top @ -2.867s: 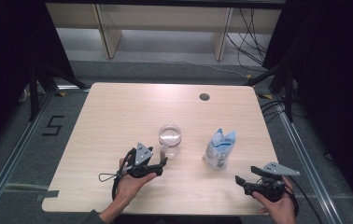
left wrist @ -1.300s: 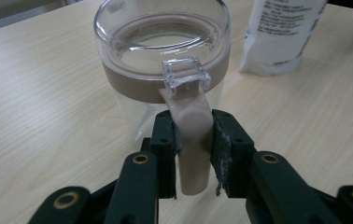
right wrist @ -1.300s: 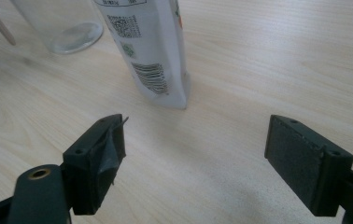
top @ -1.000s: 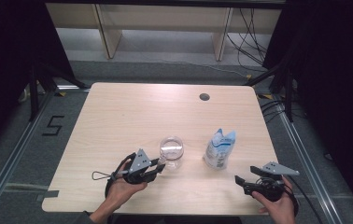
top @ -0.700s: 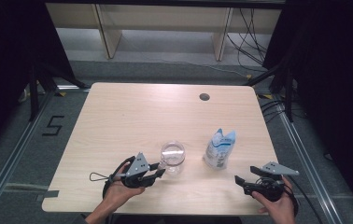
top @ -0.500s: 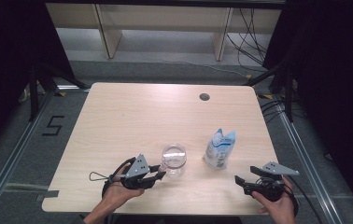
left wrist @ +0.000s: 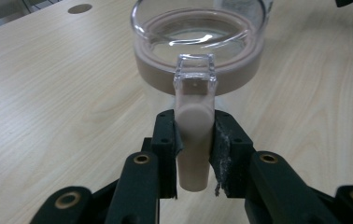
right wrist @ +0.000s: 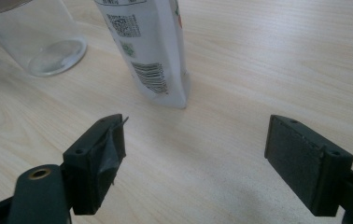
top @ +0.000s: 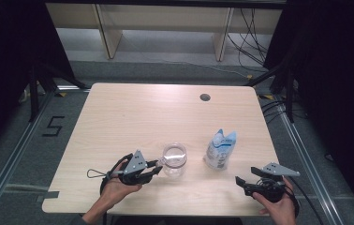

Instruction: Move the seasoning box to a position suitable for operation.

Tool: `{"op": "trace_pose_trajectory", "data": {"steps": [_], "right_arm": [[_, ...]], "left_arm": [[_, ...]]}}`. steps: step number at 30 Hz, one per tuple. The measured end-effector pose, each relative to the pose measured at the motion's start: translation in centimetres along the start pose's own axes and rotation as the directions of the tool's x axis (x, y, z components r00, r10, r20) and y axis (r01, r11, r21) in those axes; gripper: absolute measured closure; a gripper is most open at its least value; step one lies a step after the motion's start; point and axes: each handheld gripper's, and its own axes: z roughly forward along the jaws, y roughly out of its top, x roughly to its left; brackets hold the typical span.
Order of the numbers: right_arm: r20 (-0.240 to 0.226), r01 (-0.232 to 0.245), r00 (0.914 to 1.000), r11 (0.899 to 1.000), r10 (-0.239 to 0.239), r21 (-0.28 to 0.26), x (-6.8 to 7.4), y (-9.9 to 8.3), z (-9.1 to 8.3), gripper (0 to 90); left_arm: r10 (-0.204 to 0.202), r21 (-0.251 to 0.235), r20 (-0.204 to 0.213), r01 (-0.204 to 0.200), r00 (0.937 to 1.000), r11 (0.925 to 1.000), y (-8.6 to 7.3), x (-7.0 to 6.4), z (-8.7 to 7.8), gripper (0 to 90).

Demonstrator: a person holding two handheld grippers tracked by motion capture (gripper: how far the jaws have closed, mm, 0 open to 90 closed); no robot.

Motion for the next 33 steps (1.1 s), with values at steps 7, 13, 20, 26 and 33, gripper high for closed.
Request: {"op": "trace_pose_trajectory", "data": {"steps": [7, 13, 20, 26, 33], "right_arm": [[-0.011, -0.005, 0.9999, 1.0, 0.005, 0.009, 0.0, 0.0, -0.1, 21.3], [-0.004, -0.001, 1.0, 1.0, 0.001, 0.009, 0.0, 0.0, -0.1, 21.3], [-0.001, 0.006, 1.0, 1.0, -0.006, -0.009, -0.1, 0.0, -0.1, 21.3], [-0.001, 0.005, 1.0, 1.0, -0.005, -0.008, -0.1, 0.0, 0.0, 21.3], [0.0, -0.02, 0.9998, 1.0, 0.02, -0.003, 0.1, 0.0, -0.1, 21.3]], "left_arm": [[-0.006, -0.01, -0.042, 0.006, 0.9991, 0.9999, -0.2, 0.8, -0.1, 72.6], [0.027, -0.015, -0.027, -0.027, 0.9993, 0.9995, -0.3, 1.3, 0.0, 72.8], [0.033, -0.01, -0.001, -0.033, 0.9995, 0.9994, -0.3, 1.4, -0.1, 72.9], [0.027, -0.015, 0.031, -0.027, 0.9992, 0.9995, -0.3, 1.3, -0.1, 72.9], [0.041, -0.015, 0.063, -0.04, 0.9972, 0.9991, -0.2, 0.7, -0.1, 72.9]]}}
